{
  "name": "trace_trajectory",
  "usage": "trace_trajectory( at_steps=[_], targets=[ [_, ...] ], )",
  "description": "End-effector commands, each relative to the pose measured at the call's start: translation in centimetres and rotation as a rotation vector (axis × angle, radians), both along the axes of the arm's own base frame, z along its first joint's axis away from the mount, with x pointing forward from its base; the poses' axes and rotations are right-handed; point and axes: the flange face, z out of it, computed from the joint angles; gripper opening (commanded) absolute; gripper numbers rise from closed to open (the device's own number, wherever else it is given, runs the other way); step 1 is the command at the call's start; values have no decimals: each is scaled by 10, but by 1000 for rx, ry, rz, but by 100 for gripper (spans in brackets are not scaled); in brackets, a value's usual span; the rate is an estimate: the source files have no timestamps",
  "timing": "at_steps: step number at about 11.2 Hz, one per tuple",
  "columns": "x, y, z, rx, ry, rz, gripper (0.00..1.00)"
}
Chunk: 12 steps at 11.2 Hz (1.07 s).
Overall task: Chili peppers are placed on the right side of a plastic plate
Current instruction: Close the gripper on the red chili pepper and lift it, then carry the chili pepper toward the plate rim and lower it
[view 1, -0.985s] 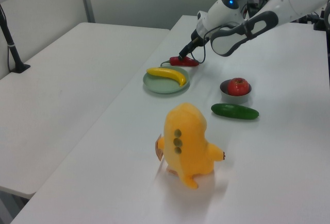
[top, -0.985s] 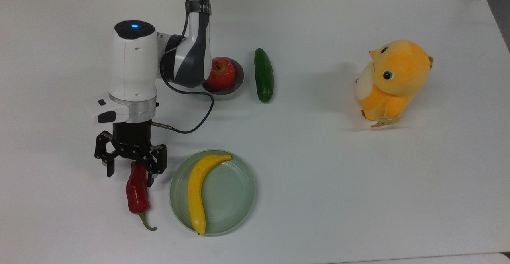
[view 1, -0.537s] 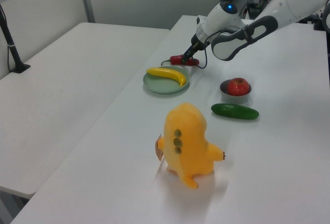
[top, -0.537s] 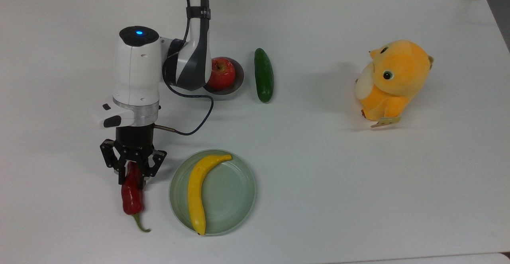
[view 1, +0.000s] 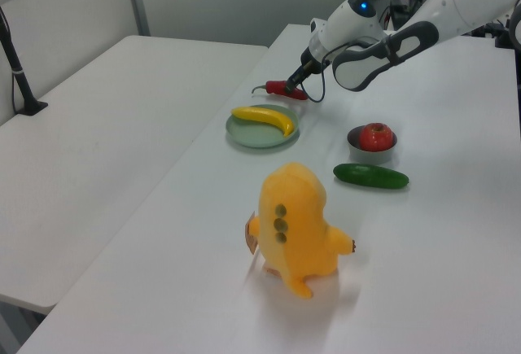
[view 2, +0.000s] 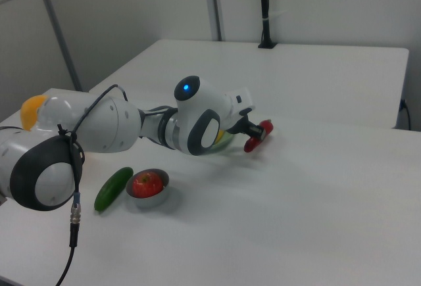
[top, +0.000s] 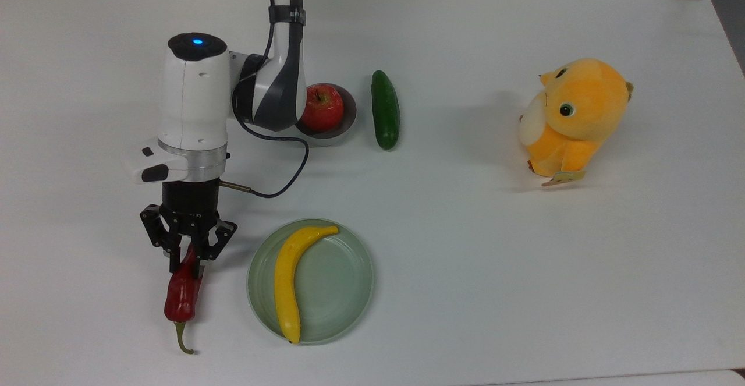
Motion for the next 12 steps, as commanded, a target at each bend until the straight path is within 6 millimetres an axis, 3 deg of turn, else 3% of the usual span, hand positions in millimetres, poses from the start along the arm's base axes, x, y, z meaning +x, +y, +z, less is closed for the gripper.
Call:
trace_trajectory(
  at_steps=[1,5,8,9,10,12],
  targets=[
    [0,17,13,60,-24,-6,0],
    [2,39,12,46,-14,59,4],
    [2,47,11,1,-4,133,14],
    [1,47,10,-4,0,139,37],
    [1,46,10,-1,0,135,70],
    [0,47,5,-1,9,137,100]
  ],
)
